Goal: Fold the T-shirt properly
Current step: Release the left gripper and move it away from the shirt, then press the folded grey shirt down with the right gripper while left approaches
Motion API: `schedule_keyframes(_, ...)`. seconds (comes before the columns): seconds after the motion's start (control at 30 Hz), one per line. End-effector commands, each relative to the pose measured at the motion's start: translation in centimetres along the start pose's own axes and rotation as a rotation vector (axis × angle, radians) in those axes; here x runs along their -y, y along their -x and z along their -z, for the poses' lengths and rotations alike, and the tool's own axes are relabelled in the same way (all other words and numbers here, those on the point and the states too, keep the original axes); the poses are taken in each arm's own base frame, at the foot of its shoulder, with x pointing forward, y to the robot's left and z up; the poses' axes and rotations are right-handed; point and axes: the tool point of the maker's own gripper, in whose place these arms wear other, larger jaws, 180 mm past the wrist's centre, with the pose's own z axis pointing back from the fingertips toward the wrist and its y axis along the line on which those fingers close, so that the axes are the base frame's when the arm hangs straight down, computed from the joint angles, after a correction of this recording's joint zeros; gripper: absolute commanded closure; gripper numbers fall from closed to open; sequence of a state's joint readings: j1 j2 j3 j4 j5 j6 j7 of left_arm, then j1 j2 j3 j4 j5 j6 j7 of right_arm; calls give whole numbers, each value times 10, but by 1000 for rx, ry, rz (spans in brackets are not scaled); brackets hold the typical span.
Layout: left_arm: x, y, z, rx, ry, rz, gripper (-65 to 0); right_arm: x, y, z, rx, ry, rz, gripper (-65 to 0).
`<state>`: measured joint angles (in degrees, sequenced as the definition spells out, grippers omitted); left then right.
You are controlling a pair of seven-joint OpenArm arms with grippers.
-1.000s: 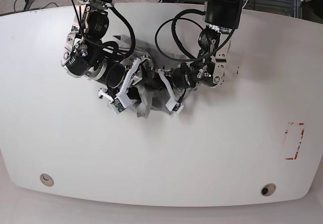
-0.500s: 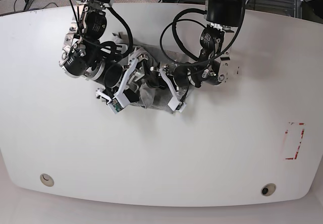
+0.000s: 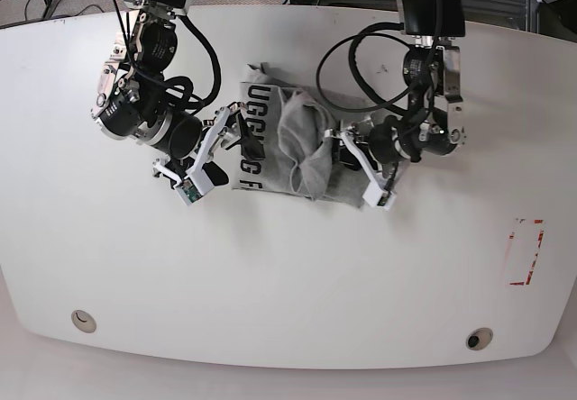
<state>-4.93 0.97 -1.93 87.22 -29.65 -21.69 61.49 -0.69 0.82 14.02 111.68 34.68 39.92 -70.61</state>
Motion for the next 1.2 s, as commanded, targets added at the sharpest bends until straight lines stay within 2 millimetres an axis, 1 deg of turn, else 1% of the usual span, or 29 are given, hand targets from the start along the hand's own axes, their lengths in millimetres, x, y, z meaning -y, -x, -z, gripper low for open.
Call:
schedule_keyframes(0.0, -2, -27, -20, 79, 21, 69, -294, -4, -25, -1, 81, -18, -28, -438)
schedule_keyframes(0.03, -10, -30, -32, 89, 15, 94, -293, -3, -26, -1, 81, -13, -33, -439)
schedule_keyframes(0.1, -21, -35, -48, 111, 6, 120, -293, -2, -27, 0, 74, -2, -38, -442)
schedule_keyframes(0.17, -29, -39, -61, 129, 6, 150, -293, 0, -30, 0, 74, 7, -49, -442)
schedule_keyframes(0.2, -37, -42, -72, 139, -6, 167, -293, -1, -31, 2, 70, 7, -61, -442)
schedule_keyframes(0.37, -65, -48, -108, 168, -44, 237, -293, -8, -34, 11, 32, 9, -124, -439)
schedule_keyframes(0.5, -99, -55, -148, 212, -122, 222, -293, -15, -38, 21, -3, 13, -193, -439)
schedule_keyframes(0.57, -116, -59, -169, 235, -169, 208, -293, -19, -37, 29, -31, 5, -222, -439)
schedule_keyframes(0.6, -123, -59, -178, 244, -192, 201, -293, -20, -38, 33, -35, 2, -232, -439)
schedule_keyframes(0.63, -133, -55, -188, 246, -219, 185, -293, -23, -41, 38, -34, -9, -242, -439)
schedule_keyframes(0.73, -151, -44, -208, 239, -275, 156, -293, -32, -44, 53, -30, -43, -241, -439)
schedule_keyframes(0.83, -160, -40, -220, 234, -311, 149, -293, -39, -45, 68, -33, -80, -235, -439)
schedule_keyframes(0.9, -165, -31, -228, 217, -332, 145, -293, -45, -47, 79, -35, -106, -233, -439)
schedule_keyframes(1.0, -170, -18, -234, 196, -353, 125, -293, -53, -50, 94, -28, -149, -210, -439)
schedule_keyframes(1.17, -176, -4, -242, 186, -375, 95, -293, -56, -53, 115, -31, -192, -165, -439)
